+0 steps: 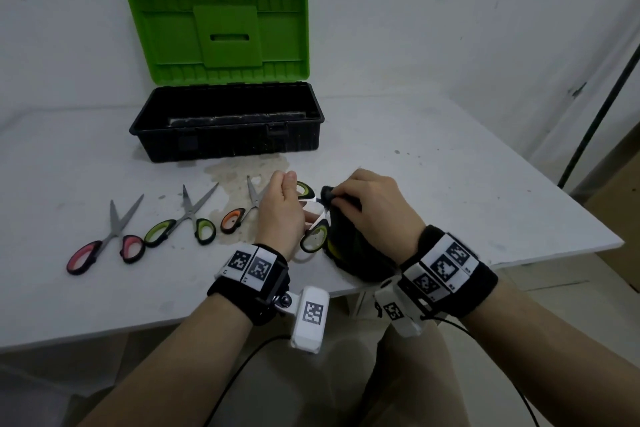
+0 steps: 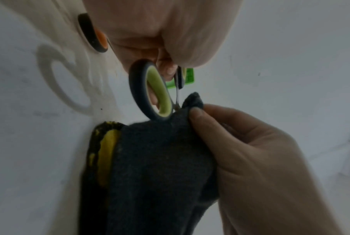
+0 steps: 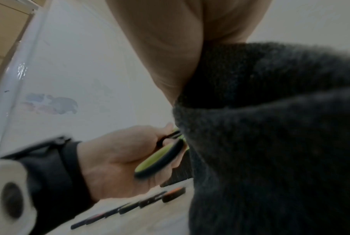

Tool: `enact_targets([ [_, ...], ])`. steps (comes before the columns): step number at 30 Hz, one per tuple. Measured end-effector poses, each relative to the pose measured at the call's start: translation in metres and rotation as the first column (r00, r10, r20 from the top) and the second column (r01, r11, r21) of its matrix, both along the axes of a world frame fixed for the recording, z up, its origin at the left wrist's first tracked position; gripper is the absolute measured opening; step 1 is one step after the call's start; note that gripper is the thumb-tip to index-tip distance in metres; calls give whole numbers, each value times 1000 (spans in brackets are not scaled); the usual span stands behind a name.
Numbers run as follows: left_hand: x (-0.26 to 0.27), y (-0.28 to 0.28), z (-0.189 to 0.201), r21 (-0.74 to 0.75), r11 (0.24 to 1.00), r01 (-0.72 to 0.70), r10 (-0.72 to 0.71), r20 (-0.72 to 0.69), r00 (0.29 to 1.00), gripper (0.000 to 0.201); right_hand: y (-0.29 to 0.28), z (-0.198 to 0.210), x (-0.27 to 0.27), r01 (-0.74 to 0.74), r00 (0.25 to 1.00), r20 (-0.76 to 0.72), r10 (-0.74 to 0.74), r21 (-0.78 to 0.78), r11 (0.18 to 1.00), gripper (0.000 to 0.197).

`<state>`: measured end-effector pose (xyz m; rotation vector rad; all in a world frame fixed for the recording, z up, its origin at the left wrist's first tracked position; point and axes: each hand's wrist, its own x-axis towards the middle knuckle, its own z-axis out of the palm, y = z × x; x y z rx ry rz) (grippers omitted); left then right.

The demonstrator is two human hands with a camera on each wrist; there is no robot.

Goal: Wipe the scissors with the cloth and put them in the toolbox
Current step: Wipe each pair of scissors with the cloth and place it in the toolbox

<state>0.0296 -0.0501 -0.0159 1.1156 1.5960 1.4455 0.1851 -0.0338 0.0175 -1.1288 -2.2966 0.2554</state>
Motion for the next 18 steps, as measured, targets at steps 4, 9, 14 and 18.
enact_targets([
  [4,1,1,1,-13,1000,10,-10,34,999,34,-5,-8,-5,-36,998,44,37,-21,999,21],
  [9,4,-1,1,-30,999,11,-8,116,993,34,-2,-11,-5,-1,998,-55,-1,-25,1000,16],
  [14,5,2,-5,-19,1000,-23,25,93,995,35,11,-13,-3,163,981,-93,-169,-66,984,14],
  [18,6,2,-8,-27,999,-47,49,108,993,34,9,-16,2,150,984,-91,-152,-34,988,17],
])
